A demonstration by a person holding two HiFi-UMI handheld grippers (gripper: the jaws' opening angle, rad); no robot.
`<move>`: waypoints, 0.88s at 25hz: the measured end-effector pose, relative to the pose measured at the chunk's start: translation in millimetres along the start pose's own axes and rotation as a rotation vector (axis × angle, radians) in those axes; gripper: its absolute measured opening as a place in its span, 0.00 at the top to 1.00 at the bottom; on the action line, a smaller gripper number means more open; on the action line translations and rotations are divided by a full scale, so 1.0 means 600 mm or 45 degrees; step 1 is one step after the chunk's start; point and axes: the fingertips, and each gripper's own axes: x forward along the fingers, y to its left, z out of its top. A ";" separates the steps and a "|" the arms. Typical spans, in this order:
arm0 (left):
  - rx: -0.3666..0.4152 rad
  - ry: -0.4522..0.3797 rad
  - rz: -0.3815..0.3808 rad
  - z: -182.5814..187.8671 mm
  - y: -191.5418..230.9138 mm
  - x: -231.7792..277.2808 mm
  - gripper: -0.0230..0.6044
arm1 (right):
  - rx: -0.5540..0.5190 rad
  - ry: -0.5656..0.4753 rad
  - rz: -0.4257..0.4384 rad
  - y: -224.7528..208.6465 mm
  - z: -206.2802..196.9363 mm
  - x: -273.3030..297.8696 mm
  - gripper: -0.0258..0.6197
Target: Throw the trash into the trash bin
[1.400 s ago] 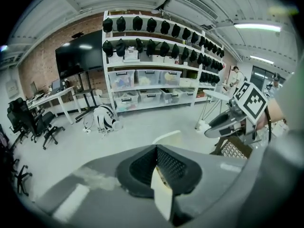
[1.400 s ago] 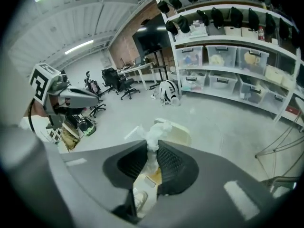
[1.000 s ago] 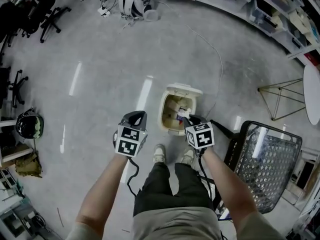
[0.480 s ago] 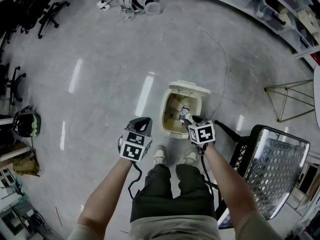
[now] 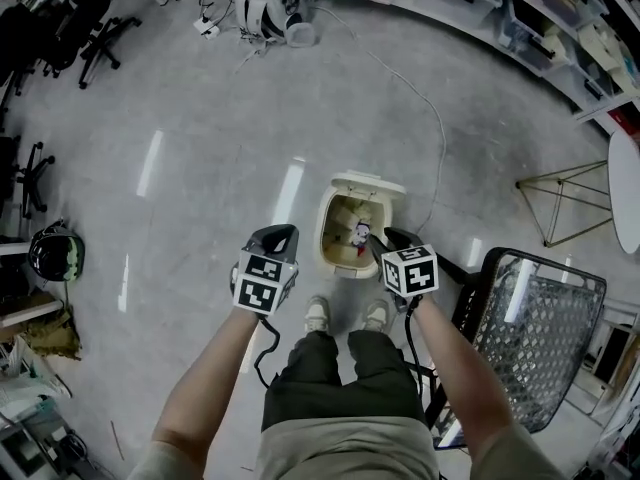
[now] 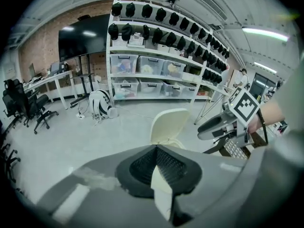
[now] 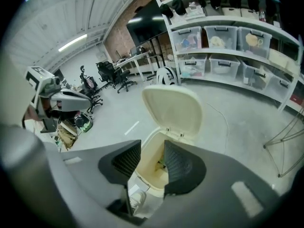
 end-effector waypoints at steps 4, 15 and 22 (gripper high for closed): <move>0.043 -0.070 0.015 0.078 -0.004 -0.054 0.96 | -0.042 -0.111 0.011 0.029 0.075 -0.090 0.72; 0.145 -0.390 0.054 0.307 -0.048 -0.280 0.96 | -0.187 -0.469 0.022 0.130 0.274 -0.381 0.72; 0.231 -0.629 0.069 0.412 -0.106 -0.447 0.96 | -0.249 -0.738 0.014 0.205 0.364 -0.585 0.76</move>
